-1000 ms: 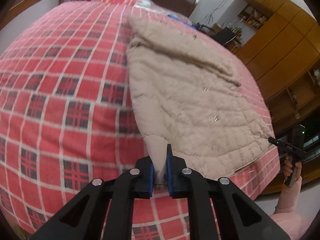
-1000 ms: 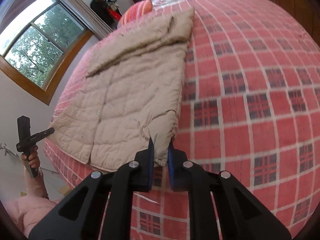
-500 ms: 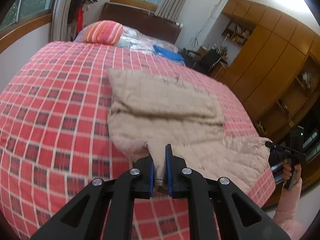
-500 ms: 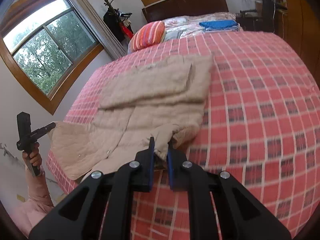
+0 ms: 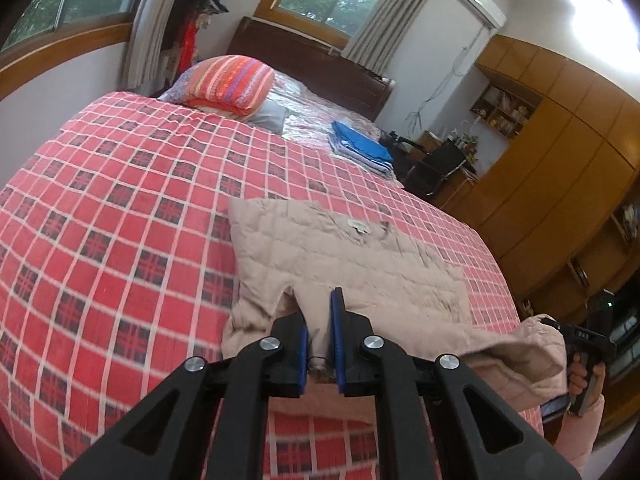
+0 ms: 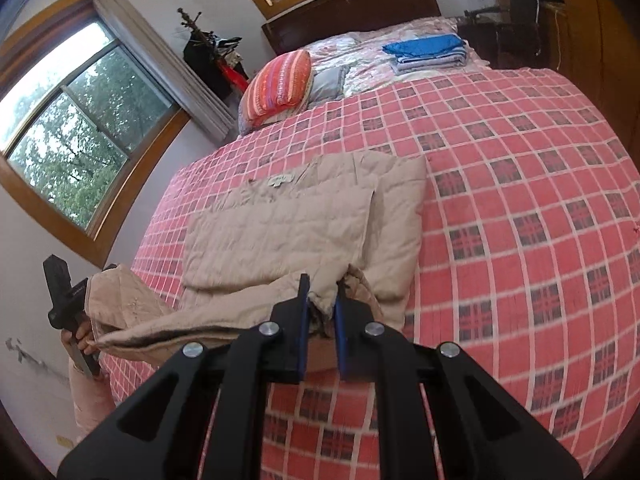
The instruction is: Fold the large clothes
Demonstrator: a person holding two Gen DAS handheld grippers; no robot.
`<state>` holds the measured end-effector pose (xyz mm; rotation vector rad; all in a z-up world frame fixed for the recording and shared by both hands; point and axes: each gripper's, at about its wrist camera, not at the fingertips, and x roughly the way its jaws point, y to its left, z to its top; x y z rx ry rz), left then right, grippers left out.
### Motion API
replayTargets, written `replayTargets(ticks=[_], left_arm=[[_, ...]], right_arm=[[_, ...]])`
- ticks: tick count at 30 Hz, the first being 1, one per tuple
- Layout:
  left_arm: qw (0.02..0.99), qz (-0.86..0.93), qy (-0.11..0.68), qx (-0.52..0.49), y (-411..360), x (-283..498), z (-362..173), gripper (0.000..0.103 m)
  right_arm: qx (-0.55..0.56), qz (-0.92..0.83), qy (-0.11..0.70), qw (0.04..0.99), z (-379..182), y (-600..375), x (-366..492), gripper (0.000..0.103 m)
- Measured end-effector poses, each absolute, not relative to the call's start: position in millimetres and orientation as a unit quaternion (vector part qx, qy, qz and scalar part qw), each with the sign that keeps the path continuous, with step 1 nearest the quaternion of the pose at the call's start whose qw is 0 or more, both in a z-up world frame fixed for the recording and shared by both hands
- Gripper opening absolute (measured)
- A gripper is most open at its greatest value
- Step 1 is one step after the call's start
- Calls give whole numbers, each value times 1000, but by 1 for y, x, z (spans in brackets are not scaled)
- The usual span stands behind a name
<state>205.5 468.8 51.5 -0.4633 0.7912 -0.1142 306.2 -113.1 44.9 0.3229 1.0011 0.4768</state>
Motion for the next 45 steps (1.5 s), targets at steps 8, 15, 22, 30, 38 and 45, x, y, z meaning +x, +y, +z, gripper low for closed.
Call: replayTargets(ticks=[8,15,22,30,38,45], left_arm=[[873,-1,417,-251,487,286,10,10],[856,43,455,-240,491,337,-30,10],[837,45,480,-259,498,361,-59,15],[846,24,436,-306,529,327,-40,65],[856,39,465,-224,515,311,-56,70],[857,45,475,-195,488,332,-75,49]], right_arm=[[174,198,506,821,18,-107,380,10],[199,179,535,801,-19,-107,432,10],[219,163,551,788,-47,-107,457,21],[219,146,522,811,-37,-129,440,53],[171,167,546,803,-58,-105,424,52],[146,151,561,801,-78,-81,440,27]])
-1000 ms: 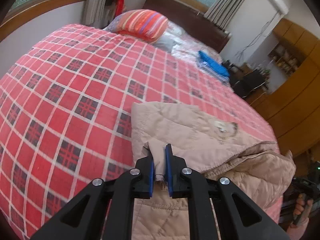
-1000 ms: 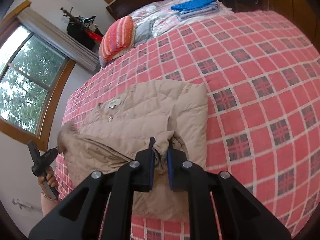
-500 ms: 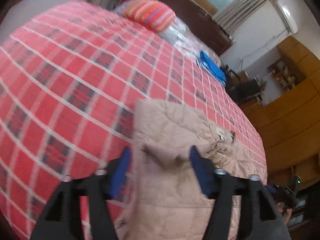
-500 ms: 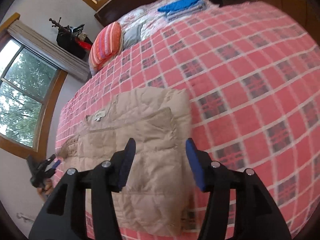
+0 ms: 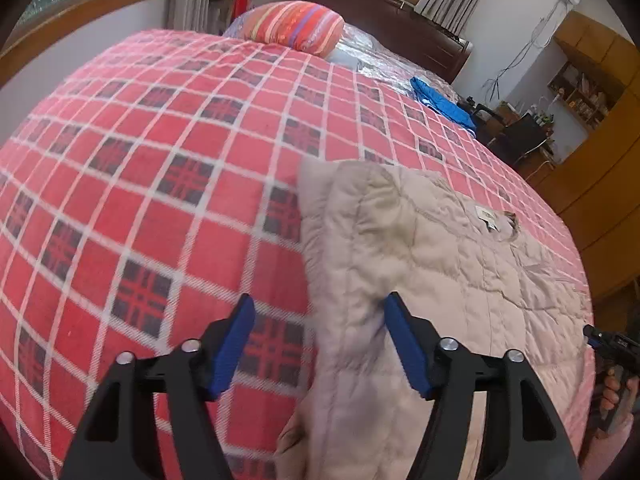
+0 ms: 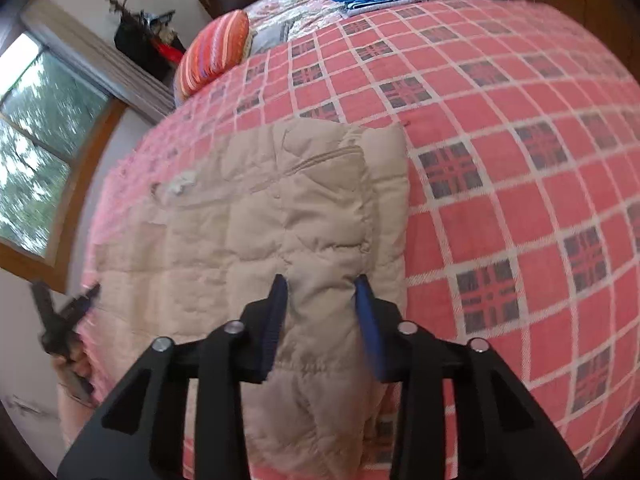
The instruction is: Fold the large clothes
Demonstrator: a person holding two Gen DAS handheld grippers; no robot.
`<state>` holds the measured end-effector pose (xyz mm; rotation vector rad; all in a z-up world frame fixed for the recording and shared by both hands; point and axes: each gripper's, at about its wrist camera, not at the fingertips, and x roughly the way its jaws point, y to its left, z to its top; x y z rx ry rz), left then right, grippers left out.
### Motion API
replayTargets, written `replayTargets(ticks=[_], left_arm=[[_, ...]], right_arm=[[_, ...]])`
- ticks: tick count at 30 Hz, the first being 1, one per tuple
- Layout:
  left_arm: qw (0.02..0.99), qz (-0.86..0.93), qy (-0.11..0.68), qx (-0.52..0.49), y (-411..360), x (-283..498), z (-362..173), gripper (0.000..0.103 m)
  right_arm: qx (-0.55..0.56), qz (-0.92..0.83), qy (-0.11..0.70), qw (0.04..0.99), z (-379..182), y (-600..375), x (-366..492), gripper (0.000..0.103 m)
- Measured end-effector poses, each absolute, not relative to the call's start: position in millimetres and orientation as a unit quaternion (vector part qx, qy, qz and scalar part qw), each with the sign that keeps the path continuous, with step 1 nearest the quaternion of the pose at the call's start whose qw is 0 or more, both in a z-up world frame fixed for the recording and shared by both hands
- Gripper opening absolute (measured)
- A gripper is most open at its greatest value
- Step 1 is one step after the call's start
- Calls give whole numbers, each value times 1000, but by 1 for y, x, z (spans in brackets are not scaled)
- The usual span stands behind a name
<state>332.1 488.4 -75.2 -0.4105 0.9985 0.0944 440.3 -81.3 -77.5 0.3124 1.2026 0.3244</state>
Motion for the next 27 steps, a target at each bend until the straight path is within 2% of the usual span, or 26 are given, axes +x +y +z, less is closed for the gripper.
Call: replayTargets(ticks=[1,2,4,5,6,11,15,22,27], left_arm=[[856,43,477,-193,484,336,-75,44],[856,40,478,-192,480,338,-75,30],[864,50,470,-173,472,338,-69,22],[868,48,465,-168,469,337,-65,12],[873,46,455,-166,467,334,-58,11],[900,50,393,-180,474,327,-24,10],[907,72,379,-171,475,341,-23,10],[867,92,454,-182,484,372,-79,11],[861,88,470,-173,485,374,-87,17]], right_arm=[[140,152,562,801,-78,-78,441,16],[138,155,560,802,-77,-76,441,14],[134,159,549,809,-70,-73,438,9],[135,165,539,815,-63,-74,436,7],[138,168,533,818,-59,-76,433,7],[170,189,487,835,-26,-86,438,6],[175,179,477,843,-23,-82,452,6],[188,148,519,820,-72,-86,478,6],[197,142,540,806,-97,-86,481,8]])
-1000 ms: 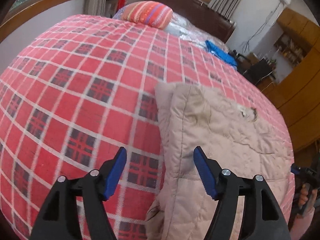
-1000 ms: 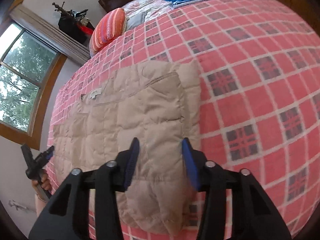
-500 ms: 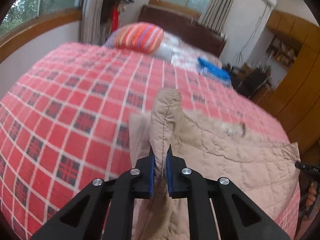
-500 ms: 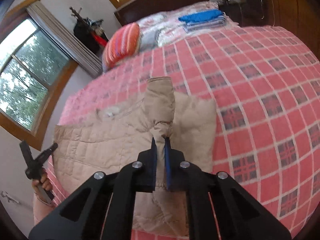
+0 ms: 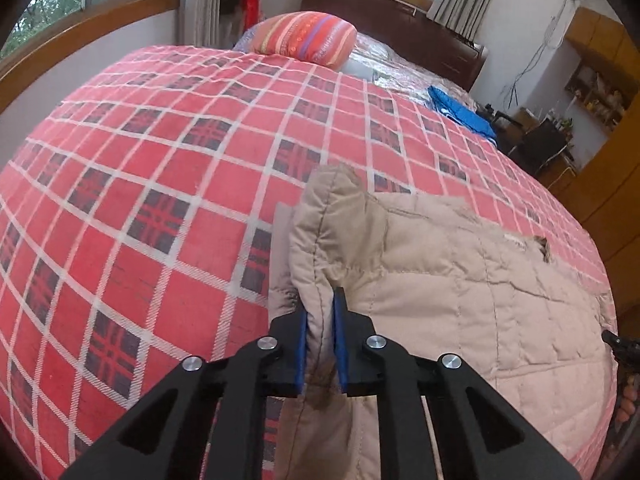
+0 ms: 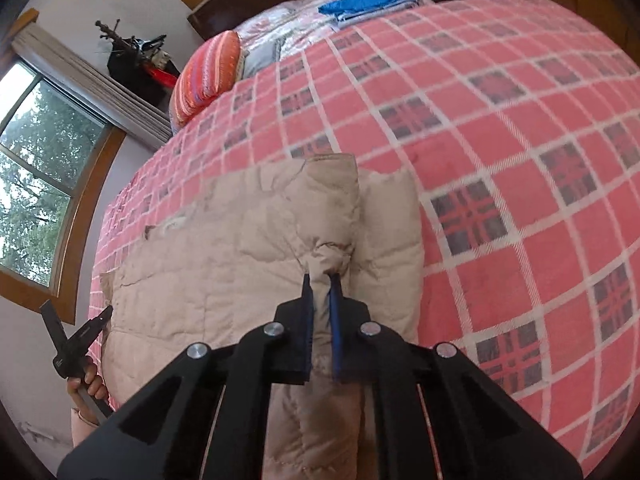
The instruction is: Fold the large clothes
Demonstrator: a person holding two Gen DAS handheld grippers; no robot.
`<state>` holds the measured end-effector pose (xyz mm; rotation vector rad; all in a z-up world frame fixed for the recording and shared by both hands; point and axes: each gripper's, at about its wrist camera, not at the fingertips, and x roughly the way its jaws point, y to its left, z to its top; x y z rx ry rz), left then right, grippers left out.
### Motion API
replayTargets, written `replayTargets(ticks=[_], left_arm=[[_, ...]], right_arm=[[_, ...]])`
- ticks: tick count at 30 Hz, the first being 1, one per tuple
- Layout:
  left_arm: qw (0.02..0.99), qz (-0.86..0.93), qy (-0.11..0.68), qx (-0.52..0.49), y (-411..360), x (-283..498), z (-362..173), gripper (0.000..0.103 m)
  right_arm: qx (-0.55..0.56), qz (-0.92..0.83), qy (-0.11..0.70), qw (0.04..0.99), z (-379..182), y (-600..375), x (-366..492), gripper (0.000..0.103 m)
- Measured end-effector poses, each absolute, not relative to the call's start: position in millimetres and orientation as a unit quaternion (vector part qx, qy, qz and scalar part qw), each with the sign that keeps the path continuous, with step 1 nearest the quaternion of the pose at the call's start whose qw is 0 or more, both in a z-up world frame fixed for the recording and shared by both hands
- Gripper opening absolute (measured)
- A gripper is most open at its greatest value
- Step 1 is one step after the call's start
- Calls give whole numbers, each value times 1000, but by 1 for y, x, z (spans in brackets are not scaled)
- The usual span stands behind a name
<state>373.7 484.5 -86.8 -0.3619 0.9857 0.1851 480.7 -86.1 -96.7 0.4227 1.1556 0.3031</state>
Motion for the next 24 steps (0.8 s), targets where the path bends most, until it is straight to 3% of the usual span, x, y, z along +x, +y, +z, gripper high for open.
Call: replayTargets(ticks=[2,3,4,6,10,14,24], left_arm=[[857,80,477,-175,484,371,-82,26],[856,74,479,-180,488,370,-80,41],[856,68,477,-189,491,365,-75,54],[859,49,467,-204,498,351,-65,61],[852,14,458,-255,523,325,-58,68],[840,-4,454,-298,543,305,-69,69],[811,-51,471,-343,532,317,-112,70]], right_arm=[[196,142,540,806,-93,-87,478,12],[194,143,537,809,-89,-88,474,13],[192,144,532,812,-84,-90,471,21],[199,149,520,817,-71,-98,463,35],[229,183,505,812,-59,-114,443,44],[267,203,505,796,-67,-133,424,58],[305,207,537,759,-114,-134,423,60]])
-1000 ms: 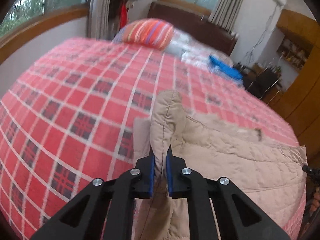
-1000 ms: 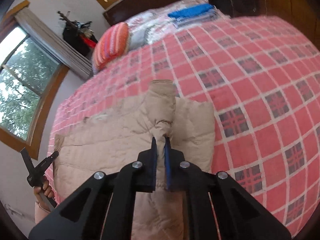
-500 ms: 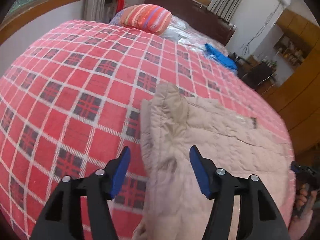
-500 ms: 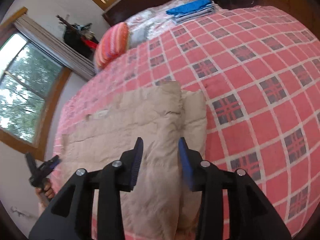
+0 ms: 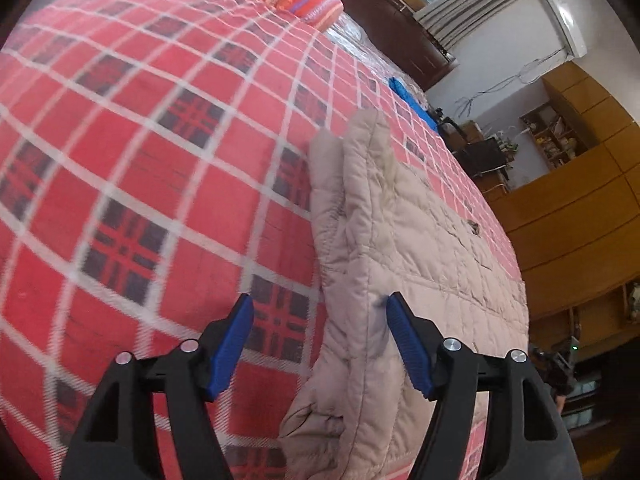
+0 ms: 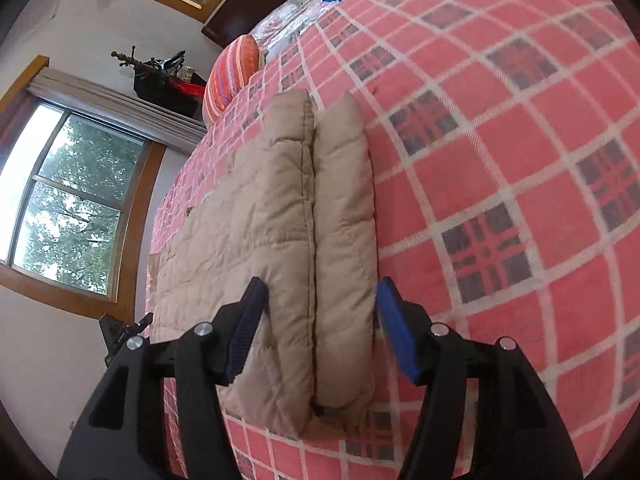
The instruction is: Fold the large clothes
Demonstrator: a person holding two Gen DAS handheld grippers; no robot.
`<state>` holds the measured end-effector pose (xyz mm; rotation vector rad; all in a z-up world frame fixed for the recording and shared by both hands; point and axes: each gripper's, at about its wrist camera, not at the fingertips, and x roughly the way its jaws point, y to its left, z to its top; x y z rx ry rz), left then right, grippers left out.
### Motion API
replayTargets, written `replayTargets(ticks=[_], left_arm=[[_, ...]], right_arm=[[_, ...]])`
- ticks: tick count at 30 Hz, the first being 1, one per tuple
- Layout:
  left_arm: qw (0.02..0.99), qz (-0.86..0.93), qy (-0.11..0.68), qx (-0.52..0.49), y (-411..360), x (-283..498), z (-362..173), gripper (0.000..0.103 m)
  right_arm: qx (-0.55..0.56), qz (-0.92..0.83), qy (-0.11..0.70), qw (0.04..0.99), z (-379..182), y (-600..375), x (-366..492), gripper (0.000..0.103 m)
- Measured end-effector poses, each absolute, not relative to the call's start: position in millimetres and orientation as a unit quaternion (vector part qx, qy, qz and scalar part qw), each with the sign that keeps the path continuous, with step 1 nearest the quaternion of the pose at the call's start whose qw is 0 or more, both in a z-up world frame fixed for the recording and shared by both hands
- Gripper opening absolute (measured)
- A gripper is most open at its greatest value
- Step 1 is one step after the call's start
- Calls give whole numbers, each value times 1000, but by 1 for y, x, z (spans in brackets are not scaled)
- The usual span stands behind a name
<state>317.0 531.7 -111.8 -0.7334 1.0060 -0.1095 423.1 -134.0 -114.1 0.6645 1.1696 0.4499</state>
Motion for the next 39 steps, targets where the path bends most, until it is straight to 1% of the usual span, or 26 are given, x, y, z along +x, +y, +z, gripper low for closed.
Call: replayTargets(ticks=[1,7,9,12,14,15,16,17,19,20,22,24,28,33,39], left_arm=[[807,-57,474,-347,529,321,-115,70],[805,-73,479,-343,510,340,-121,76],[803,-82,480,-344,505,345,-121,76],[794,-109,488,-345,494,351,-122,74],[803,-99,493,-320,484,354,-119,68],[806,-96,495,-311,482,355,-119,64],[807,-92,495,-310,481,355,-119,59],[806,-91,494,-314,481,354,-118,55],[804,-92,487,-328,483,352,-116,39],[805,-93,485,-329,481,351,-115,35],[808,-92,476,-334,480,348,-110,25],[809,-94,466,-346,480,345,-105,21],[820,-101,447,-343,476,338,-85,17],[840,-115,425,-318,467,321,-52,16],[858,-130,395,-301,452,280,-19,16]], right_arm=[[308,207,538,757,-117,-132,425,62],[321,221,542,744,-131,-123,433,66],[321,230,544,741,-134,-117,435,68],[316,233,546,740,-135,-110,438,68],[307,233,546,744,-133,-104,439,65],[302,231,546,746,-132,-101,439,61],[300,232,546,747,-131,-100,439,54],[299,234,544,748,-129,-99,439,51],[295,240,540,751,-125,-95,439,37],[290,244,537,753,-122,-95,438,34],[285,247,533,758,-117,-96,434,24],[281,247,528,762,-109,-96,433,20],[281,255,520,766,-94,-100,428,16],[256,264,502,783,-61,-102,409,15],[223,282,472,805,-18,-106,368,15]])
